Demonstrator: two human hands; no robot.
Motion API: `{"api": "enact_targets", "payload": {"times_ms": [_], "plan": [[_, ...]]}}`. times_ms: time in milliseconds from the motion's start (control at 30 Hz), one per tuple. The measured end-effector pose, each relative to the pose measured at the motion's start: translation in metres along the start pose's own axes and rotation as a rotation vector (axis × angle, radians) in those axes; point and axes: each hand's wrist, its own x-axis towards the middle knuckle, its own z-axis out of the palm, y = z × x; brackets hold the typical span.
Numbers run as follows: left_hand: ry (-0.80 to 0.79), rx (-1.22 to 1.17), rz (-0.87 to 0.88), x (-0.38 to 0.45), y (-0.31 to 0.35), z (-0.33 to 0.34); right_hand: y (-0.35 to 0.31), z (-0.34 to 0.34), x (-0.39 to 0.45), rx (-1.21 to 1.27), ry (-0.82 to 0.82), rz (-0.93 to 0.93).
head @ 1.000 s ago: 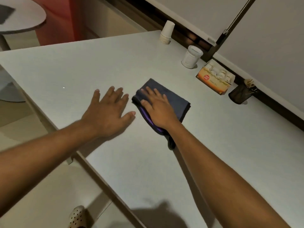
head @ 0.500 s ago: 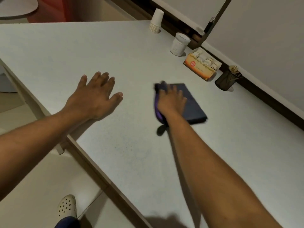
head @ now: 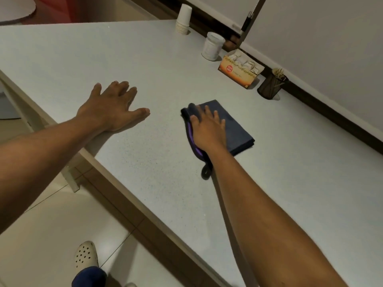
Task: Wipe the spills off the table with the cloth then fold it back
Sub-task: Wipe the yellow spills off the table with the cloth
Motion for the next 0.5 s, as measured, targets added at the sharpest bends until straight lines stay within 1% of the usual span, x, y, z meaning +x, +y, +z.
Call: {"api": "enact_targets", "payload": {"times_ms": [67,133,200,233,300,367,500], "plan": [[-0.003,-0.011,0.000,-0.003,0.000,-0.003,-0.011,0.004,-0.026,0.036,-0.047,-0.144],[-0.009,-0.011,0.007,-0.004,-0.002,-0.004,-0.009,0.005,-0.064,0.063,-0.081,-0.280],[-0.009,-0.009,0.008,-0.004,-0.003,-0.003,0.005,0.003,-0.104,0.080,-0.103,-0.366],[-0.003,-0.011,0.008,-0.003,-0.004,-0.002,0.016,0.001,-0.120,0.086,-0.110,-0.379],[0.013,-0.017,0.016,-0.001,-0.005,0.000,0.048,-0.007,-0.137,0.097,-0.108,-0.334],[0.023,-0.015,0.020,0.000,-0.006,0.003,0.081,-0.020,-0.135,0.099,-0.086,-0.241],[0.046,-0.008,0.010,0.003,-0.006,0.007,0.146,-0.041,-0.087,0.102,-0.003,-0.029]]}}
